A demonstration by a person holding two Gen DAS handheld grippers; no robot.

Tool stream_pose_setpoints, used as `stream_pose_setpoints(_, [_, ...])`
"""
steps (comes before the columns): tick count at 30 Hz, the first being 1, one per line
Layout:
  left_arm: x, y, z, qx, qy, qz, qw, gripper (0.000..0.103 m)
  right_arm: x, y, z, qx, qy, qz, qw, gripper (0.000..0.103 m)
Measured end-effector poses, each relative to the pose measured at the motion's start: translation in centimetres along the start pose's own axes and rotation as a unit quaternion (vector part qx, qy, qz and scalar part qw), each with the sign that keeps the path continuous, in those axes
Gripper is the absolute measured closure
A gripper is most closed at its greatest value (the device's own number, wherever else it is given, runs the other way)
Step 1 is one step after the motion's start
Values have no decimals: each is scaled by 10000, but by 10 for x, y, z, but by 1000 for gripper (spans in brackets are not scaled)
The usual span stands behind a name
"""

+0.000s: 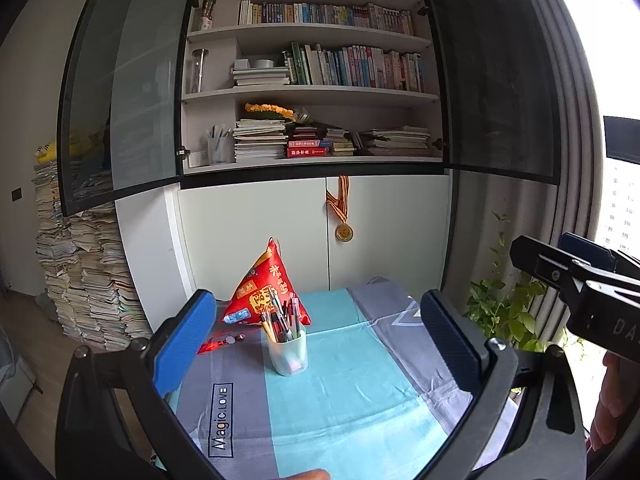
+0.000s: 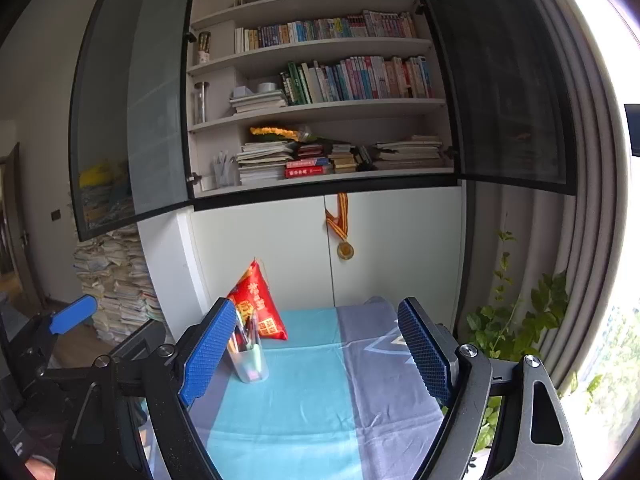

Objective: Organize stationery

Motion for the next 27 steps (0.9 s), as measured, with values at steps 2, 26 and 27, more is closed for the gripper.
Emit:
stream_pose_setpoints(2, [0, 0, 1, -7, 13, -16, 10000, 1, -1, -1, 1, -35, 17, -11, 10000, 19])
stream_pose_setpoints(26, [0, 3, 4, -40, 32, -21, 10000, 1, -7, 3, 12, 49, 141, -79, 9999, 19])
stream_pose_setpoints(27, [1, 4, 4, -37, 31, -23, 10000, 1, -7, 3, 12, 60, 138, -78, 9999, 19])
Point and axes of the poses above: each gripper's, at about its wrist camera, not at the fingertips, and x roughly against the way its jaws point, y to its left, z to its underside, the point moved 3 cm from there along -x, roughly the way its jaws point, and after that the axes turned 12 degrees about x, right-handed, at the moved point
